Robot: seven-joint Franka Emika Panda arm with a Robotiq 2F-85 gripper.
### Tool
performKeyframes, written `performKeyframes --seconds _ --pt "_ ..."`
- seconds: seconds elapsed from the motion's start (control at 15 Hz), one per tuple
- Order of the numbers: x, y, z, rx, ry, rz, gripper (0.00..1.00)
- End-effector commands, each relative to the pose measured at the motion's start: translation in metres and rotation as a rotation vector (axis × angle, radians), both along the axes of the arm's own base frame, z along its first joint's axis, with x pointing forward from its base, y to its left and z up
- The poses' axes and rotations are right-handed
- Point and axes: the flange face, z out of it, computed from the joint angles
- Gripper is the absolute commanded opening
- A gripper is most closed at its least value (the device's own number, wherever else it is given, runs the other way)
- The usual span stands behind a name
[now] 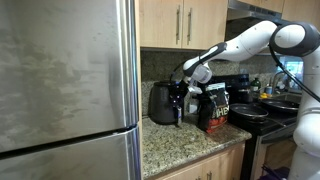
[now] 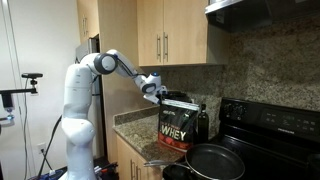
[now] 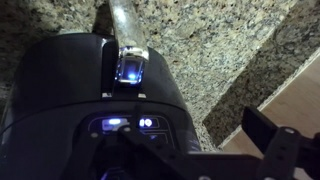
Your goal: Press a button on the rice cooker
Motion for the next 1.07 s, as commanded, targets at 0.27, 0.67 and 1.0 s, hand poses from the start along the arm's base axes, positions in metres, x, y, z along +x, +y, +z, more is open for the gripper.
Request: performKeyframes --seconds 0.27,0.67,1.0 --pt "-0.0004 0.0033 0.0009 -0.01 -0.004 0.008 1.0" --pt "-0.0005 0.0038 0.001 -0.01 -0.004 0.008 1.0" --pt "-0.0005 0.0038 0.001 -0.01 -0.004 0.008 1.0"
